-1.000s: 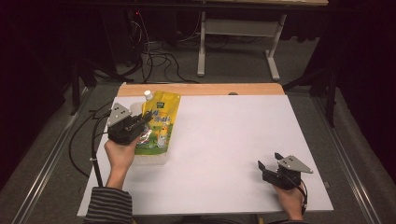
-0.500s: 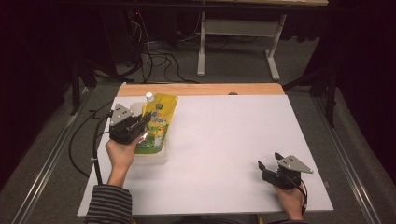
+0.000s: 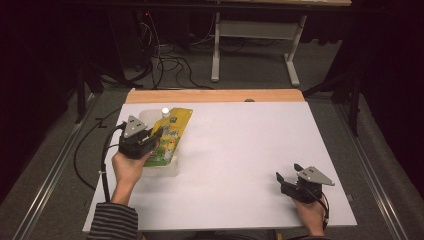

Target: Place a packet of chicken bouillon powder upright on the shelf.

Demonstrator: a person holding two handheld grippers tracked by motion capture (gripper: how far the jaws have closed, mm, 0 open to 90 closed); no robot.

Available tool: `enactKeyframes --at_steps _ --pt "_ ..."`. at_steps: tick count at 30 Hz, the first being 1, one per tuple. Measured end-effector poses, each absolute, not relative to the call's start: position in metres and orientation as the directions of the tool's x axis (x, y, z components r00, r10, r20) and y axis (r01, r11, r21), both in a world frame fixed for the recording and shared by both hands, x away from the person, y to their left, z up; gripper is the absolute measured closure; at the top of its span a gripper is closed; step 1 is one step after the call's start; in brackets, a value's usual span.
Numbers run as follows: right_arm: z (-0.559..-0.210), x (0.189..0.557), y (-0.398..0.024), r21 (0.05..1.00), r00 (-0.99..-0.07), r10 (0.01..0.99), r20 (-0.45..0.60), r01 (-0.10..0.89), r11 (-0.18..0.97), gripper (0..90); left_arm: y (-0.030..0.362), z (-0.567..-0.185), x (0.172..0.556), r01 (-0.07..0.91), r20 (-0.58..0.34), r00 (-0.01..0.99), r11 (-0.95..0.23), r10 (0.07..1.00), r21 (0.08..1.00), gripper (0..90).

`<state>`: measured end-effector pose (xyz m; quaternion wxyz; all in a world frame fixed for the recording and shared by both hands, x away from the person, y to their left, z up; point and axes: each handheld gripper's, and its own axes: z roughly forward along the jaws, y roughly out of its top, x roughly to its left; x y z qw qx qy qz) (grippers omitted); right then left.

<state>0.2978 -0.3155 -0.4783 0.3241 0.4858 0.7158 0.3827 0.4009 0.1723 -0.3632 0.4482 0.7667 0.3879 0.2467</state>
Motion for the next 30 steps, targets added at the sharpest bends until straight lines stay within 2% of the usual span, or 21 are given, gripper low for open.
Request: enactKeyframes --at_steps 9,10,11,23,30 --pt "-0.478 0.298 -0.315 0.860 -0.321 0.942 -0.097 0.448 0.242 26.8 0.172 -0.357 0.395 0.405 0.053 0.588 -0.350 0.807 0.845 81.0" --pt "-0.478 0.298 -0.315 0.859 -0.319 0.943 -0.098 0.451 0.242 26.9 0.172 -0.357 0.395 0.394 0.057 0.583 -0.343 0.810 0.853 88.2" --pt "-0.478 0.298 -0.315 0.859 -0.318 0.943 -0.098 0.451 0.242 26.9 0.173 -0.357 0.395 0.392 0.054 0.579 -0.336 0.814 0.857 89.0" --pt "-0.478 0.298 -0.315 0.860 -0.318 0.943 -0.098 0.449 0.241 26.9 0.172 -0.363 0.396 0.293 0.028 0.566 -0.233 0.824 0.927 89.8" --pt "-0.478 0.298 -0.316 0.863 -0.321 0.942 -0.099 0.444 0.242 26.8 0.180 -0.375 0.392 0.322 0.009 0.556 -0.225 0.831 0.920 89.4"
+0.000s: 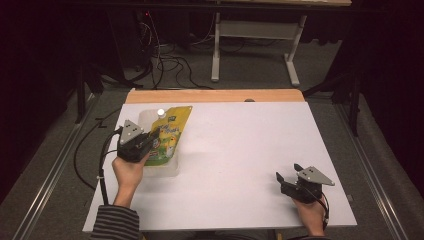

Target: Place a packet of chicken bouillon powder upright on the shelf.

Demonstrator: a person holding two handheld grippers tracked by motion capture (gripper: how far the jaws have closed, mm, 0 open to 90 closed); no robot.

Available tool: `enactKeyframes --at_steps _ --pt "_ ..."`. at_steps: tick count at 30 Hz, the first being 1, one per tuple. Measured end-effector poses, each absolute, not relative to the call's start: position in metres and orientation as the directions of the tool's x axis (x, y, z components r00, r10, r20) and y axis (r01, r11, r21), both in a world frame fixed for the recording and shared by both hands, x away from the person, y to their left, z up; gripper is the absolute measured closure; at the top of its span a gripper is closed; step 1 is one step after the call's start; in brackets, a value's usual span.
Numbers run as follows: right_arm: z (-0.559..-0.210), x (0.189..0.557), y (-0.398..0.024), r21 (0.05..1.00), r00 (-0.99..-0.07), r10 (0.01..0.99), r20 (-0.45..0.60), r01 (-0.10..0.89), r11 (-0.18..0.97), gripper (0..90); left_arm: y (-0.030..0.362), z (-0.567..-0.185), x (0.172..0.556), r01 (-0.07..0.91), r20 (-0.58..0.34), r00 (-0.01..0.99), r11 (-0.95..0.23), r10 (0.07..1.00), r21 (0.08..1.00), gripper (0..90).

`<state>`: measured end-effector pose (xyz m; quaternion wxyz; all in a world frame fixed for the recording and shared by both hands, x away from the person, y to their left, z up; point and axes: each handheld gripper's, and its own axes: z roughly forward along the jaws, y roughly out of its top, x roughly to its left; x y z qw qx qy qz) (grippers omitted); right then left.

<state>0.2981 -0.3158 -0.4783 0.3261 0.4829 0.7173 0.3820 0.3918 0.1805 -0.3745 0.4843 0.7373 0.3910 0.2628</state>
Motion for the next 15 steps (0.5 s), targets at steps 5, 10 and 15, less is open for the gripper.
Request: enactKeyframes --at_steps 5,10,15 --pt "-0.478 0.298 -0.315 0.861 -0.320 0.942 -0.097 0.448 0.241 26.9 0.188 -0.375 0.385 0.351 0.023 0.546 -0.254 0.837 0.901 88.5" --pt "-0.478 0.298 -0.315 0.862 -0.320 0.942 -0.100 0.445 0.243 26.9 0.193 -0.377 0.379 0.364 0.015 0.537 -0.248 0.844 0.898 87.9" --pt "-0.478 0.298 -0.316 0.864 -0.319 0.943 -0.096 0.444 0.238 26.9 0.196 -0.381 0.375 0.369 0.006 0.532 -0.238 0.847 0.899 86.3"
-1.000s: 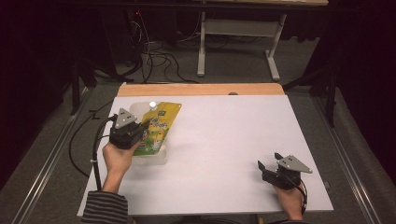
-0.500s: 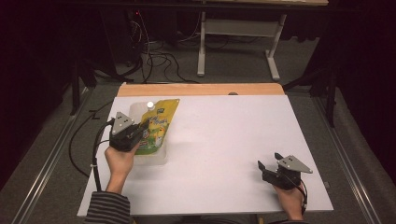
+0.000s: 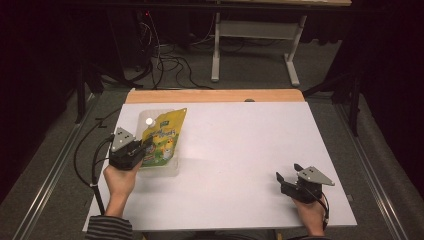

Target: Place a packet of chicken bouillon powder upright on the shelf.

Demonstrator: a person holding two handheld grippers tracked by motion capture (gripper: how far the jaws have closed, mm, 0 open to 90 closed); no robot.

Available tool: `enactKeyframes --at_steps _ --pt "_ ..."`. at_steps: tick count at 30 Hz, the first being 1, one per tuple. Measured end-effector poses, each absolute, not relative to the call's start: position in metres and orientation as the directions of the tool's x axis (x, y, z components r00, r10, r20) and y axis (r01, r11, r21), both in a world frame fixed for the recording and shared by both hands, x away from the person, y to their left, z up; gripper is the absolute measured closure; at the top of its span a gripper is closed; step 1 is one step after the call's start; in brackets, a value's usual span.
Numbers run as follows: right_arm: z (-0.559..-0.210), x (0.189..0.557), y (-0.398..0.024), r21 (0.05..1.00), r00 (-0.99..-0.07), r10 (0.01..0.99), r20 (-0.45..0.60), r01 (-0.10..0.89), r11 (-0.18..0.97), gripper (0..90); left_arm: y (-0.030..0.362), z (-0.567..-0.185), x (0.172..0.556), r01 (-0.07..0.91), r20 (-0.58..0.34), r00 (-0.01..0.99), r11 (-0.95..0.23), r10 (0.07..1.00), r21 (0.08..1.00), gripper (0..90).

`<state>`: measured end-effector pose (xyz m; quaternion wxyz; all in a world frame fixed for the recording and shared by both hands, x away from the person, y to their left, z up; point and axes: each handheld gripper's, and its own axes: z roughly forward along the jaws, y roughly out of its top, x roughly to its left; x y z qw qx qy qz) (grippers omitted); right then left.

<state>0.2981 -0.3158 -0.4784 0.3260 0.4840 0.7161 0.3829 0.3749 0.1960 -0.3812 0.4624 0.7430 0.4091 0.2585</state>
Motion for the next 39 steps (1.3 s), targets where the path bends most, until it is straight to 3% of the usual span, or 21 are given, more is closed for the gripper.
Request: enactKeyframes --at_steps 14,22,30,39 --pt "-0.478 0.298 -0.315 0.864 -0.315 0.945 -0.089 0.448 0.231 26.9 0.214 -0.404 0.365 0.425 -0.051 0.493 -0.188 0.869 0.886 81.6" --pt "-0.478 0.298 -0.315 0.864 -0.316 0.944 -0.092 0.446 0.233 26.9 0.220 -0.407 0.359 0.422 -0.076 0.475 -0.151 0.877 0.894 70.5" --pt "-0.478 0.298 -0.316 0.864 -0.318 0.943 -0.096 0.444 0.237 27.0 0.227 -0.410 0.350 0.421 -0.086 0.439 -0.120 0.894 0.899 53.0" --pt "-0.478 0.298 -0.316 0.864 -0.318 0.943 -0.096 0.444 0.237 26.9 0.235 -0.407 0.335 0.406 -0.105 0.425 -0.086 0.899 0.910 42.3"
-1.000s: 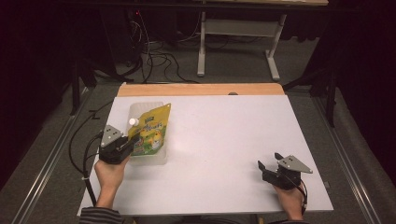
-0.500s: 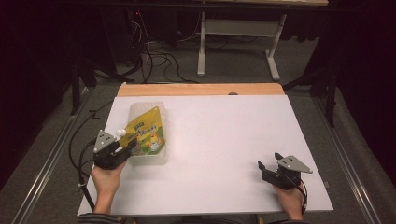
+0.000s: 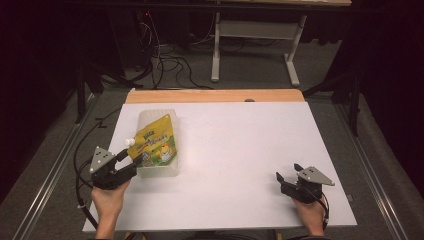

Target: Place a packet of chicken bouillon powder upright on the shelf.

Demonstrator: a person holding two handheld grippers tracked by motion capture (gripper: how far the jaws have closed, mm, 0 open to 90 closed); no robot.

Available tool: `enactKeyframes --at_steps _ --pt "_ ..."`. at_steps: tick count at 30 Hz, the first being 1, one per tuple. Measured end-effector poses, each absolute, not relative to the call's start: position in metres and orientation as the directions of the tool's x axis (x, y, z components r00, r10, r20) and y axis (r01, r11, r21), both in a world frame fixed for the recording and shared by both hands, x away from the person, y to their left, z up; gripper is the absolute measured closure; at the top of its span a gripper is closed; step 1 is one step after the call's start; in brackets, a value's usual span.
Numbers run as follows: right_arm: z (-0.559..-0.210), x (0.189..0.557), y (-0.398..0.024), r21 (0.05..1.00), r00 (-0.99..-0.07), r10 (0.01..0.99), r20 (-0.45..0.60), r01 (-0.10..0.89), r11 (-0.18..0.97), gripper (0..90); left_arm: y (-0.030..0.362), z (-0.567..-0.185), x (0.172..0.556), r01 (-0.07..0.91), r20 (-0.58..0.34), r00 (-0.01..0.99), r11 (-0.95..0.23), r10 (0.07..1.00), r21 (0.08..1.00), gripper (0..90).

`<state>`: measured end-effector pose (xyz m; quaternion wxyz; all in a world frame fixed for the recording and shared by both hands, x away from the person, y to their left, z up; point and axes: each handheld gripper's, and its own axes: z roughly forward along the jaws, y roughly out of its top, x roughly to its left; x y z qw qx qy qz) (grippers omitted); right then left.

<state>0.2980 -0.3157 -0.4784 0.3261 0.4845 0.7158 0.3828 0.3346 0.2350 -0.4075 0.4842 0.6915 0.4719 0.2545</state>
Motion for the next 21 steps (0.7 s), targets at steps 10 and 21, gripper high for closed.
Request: enactKeyframes --at_steps 10,21 --pt "-0.478 0.298 -0.316 0.863 -0.317 0.943 -0.096 0.445 0.238 27.0 0.238 -0.403 0.317 0.392 -0.105 0.413 -0.072 0.905 0.917 36.2" --pt "-0.478 0.298 -0.315 0.861 -0.319 0.943 -0.098 0.448 0.241 27.0 0.233 -0.405 0.300 0.389 -0.112 0.431 -0.072 0.896 0.918 35.7"
